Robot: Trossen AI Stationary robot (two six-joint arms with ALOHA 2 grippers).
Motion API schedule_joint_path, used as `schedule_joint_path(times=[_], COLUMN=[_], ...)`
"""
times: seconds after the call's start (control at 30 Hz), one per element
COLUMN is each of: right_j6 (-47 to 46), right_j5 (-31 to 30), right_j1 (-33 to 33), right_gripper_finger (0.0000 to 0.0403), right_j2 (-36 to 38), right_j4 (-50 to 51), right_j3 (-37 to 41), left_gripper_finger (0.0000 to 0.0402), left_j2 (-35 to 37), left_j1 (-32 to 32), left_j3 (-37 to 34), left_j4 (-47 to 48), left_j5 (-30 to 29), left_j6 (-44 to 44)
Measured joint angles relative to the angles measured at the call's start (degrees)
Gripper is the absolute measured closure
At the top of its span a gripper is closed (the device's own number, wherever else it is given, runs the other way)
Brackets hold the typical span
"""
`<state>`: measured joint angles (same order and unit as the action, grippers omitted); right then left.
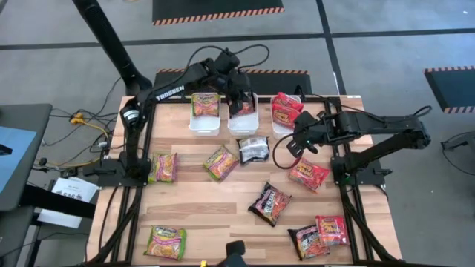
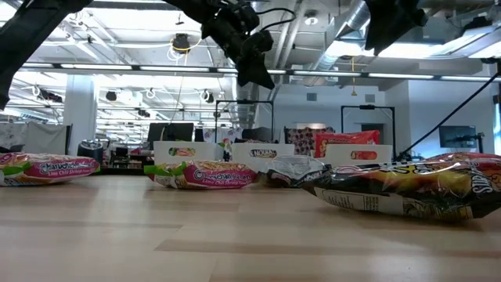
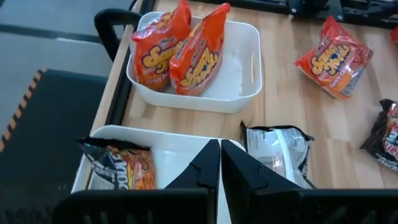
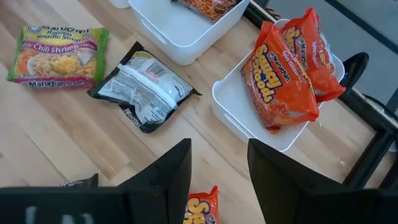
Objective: Sort Maruchan noodles
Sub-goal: Put the black noodle pack into the middle white bin
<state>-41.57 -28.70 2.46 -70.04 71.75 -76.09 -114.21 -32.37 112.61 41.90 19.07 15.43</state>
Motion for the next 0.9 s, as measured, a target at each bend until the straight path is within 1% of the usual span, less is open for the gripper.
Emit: schedule_joint_path(times=[0.17,0.27,0.37,0.47,0.53,0.67,0.77,0.9], right_j6=[3.0,3.1,3.2,3.2,3.2,3.2,3.0,3.0], right_j5=[0.2,0.6,0.6,0.6,0.6,0.6,0.6,0.7], right_j1=[0.0,0.0,0.0,0.0,0.0,0.0,0.0,0.0], right_gripper_finger=[0.0223,0.0223,0.0223,0.0223,0.0223,0.0223,0.0223,0.0223], right_j2=[0.0,0.0,0.0,0.0,0.0,0.0,0.0,0.0], right_j4=[-0.2,-0.2,-0.2,-0.2,-0.2,-0.2,-0.2,-0.2], right_j3=[0.0,0.0,0.0,0.0,0.0,0.0,0.0,0.0], left_gripper_finger=[0.0401,0.0401,0.0394,0.0373,0.0352,0.0304,0.0273,0.0251], left_j2=[0.0,0.0,0.0,-0.1,-0.1,-0.2,-0.2,-0.3], left_j1=[0.2,0.4,0.4,0.4,0.7,1.7,3.3,6.3], left_j3=[0.0,0.0,0.0,0.0,0.0,0.0,0.0,0.0], left_j4=[0.9,1.8,2.6,3.7,4.6,5.0,5.3,6.9], left_j5=[-0.3,-0.5,1.3,3.3,3.5,2.0,0.0,-0.1], left_j6=[-2.8,-3.2,-5.0,-6.5,-7.5,-9.5,-13.6,-16.6])
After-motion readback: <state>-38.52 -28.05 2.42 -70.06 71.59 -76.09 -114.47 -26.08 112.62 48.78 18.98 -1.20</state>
